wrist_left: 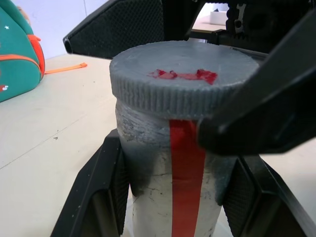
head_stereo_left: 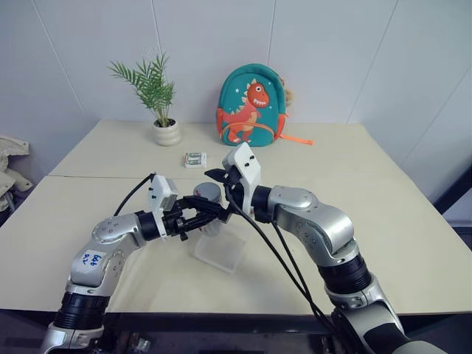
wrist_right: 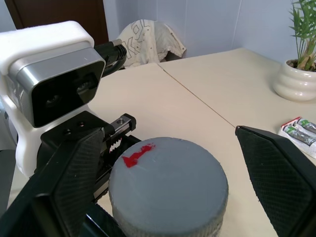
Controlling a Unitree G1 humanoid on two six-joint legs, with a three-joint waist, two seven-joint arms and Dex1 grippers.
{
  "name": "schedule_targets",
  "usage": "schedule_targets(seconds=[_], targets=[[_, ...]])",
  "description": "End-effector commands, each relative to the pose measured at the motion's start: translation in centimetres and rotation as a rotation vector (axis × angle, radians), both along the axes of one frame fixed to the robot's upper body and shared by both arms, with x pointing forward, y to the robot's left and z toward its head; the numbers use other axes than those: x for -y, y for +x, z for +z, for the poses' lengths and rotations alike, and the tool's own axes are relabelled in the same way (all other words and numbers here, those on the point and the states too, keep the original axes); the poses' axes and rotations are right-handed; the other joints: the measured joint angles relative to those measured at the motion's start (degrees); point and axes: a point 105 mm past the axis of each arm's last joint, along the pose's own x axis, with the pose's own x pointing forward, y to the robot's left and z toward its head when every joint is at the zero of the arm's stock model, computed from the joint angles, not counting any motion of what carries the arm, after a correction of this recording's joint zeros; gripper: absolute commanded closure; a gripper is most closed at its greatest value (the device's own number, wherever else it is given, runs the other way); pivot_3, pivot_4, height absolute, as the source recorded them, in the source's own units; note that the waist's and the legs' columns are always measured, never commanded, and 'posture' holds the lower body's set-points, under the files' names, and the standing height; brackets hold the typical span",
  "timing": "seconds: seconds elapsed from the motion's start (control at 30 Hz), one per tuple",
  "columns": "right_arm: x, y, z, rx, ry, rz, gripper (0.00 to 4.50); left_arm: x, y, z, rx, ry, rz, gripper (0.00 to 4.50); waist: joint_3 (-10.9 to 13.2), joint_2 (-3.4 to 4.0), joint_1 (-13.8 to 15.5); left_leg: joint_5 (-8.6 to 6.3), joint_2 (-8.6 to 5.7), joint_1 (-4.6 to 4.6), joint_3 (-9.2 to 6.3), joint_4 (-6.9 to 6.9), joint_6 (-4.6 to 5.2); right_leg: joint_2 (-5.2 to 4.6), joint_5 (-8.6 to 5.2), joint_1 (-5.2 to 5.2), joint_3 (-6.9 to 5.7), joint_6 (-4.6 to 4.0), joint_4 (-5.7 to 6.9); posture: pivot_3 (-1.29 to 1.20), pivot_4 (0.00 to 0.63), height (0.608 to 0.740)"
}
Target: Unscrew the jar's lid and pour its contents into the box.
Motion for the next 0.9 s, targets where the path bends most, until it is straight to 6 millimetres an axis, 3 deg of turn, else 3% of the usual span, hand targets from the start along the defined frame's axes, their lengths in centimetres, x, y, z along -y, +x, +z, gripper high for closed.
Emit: schedule_targets(seconds=[0.03, 0.1, 0.13, 0.33, 0.63, 0.9], targets=[[0.3, -0.7, 1.1, 0.030, 0.034, 0.020, 1.24, 0.2, -0.2, 1.0, 0.042, -0.011, -0.014, 2.44, 0.00, 0.00, 0.00, 0.00, 0.00, 0.00, 0.00, 0.00, 0.00, 0.00, 0.00, 0.00, 0.00, 0.00, 0.00, 0.00, 0.150, 0.740], [0.3, -0.7, 1.0, 0.026, 0.032, 0.026, 1.90, 0.2, -0.2, 0.9, 0.040, -0.011, -0.014, 2.44, 0.00, 0.00, 0.01, 0.00, 0.00, 0.00, 0.00, 0.00, 0.00, 0.00, 0.00, 0.00, 0.00, 0.00, 0.00, 0.00, 0.150, 0.740], [0.3, -0.8, 0.9, 0.026, 0.030, 0.029, 1.93, 0.2, -0.2, 0.9, 0.039, -0.012, -0.015, 2.44, 0.00, 0.00, 0.01, 0.00, 0.00, 0.00, 0.00, 0.00, 0.00, 0.00, 0.00, 0.00, 0.00, 0.00, 0.00, 0.00, 0.150, 0.740], [0.3, -1.5, 1.2, 0.025, 0.030, 0.112, 1.93, 0.3, -0.5, 0.7, 0.027, -0.003, -0.039, 2.44, 0.00, 0.00, 0.03, 0.00, 0.00, 0.00, 0.00, 0.00, 0.00, 0.00, 0.00, 0.00, 0.00, 0.00, 0.01, 0.00, 0.150, 0.740], [2.1, -3.9, 1.1, 0.085, -0.075, 0.508, 1.93, 1.4, -2.3, 0.5, -0.005, 0.031, -0.225, 2.44, 0.00, 0.00, -0.08, -0.01, 0.02, 0.00, 0.01, 0.00, 0.01, 0.05, 0.00, 0.02, -0.01, 0.01, -0.03, 0.00, 0.150, 0.740], [3.7, -2.4, 0.9, 0.083, -0.138, 0.624, 1.93, 1.6, -3.6, 0.5, -0.021, 0.062, -0.312, 2.44, 0.01, -0.01, -0.11, -0.01, 0.13, 0.02, 0.00, 0.01, 0.00, 0.19, -0.01, 0.01, 0.01, 0.00, 0.01, 0.00, 0.150, 0.740]])
